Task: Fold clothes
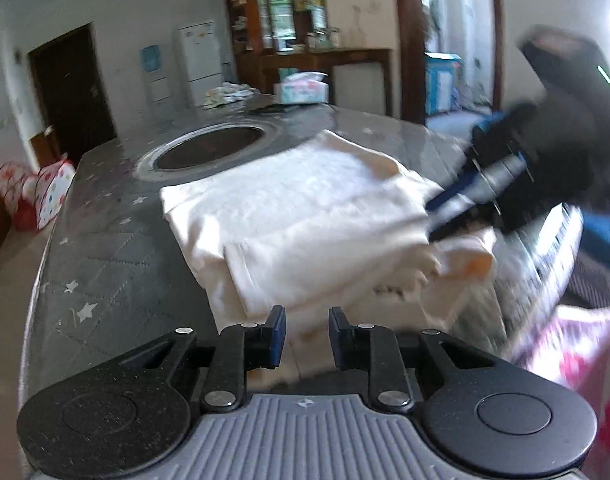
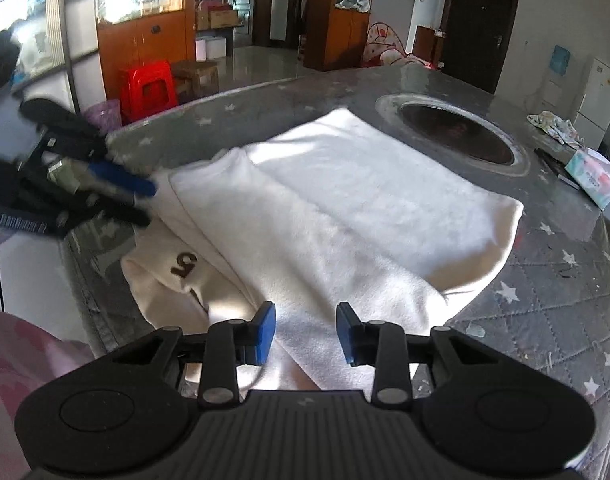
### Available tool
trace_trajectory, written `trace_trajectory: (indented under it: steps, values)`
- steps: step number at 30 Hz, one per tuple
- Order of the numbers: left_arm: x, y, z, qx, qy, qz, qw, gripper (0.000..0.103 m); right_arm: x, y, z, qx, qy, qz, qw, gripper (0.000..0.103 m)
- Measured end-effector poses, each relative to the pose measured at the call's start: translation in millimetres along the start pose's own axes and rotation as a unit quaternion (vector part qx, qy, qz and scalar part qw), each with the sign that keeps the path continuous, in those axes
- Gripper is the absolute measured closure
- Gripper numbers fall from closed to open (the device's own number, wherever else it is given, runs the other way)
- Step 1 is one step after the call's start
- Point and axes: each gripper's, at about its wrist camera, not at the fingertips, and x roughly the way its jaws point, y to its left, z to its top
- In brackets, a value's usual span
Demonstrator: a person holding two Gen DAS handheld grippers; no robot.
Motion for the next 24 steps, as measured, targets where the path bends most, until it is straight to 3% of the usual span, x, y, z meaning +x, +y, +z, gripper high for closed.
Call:
trace_trajectory:
  steps: [7, 12, 22, 24]
  values:
    - [0.6, -21.8, -9.8, 0.064, -0.004, -0.021, 0.9977, 0.077, -16.7, 0.4, -2.9, -0.014, 0.002, -0.013, 1.000, 0.065]
    - [7.4, -36.2, -10.7, 0.110, -0.018, -0.009, 0.9938, 0.077, -28.0, 3.1, -10.2, -0.029, 0.011, -0.018, 0.999, 0.063]
    - [13.9, -44.1, -13.5, 0.154, -0.034, 0.009, 0.9875, 0.069, -32.5, 11.8, -23.8, -0.053, 0.027, -0.017, 0.998, 0.053]
    - [14.2, -40.2, -9.3, 0.140, -0.040, 0.005, 0.9893, 0.069, -32.5, 14.2, -25.5, -0.060, 0.029, -0.016, 0.998, 0.053]
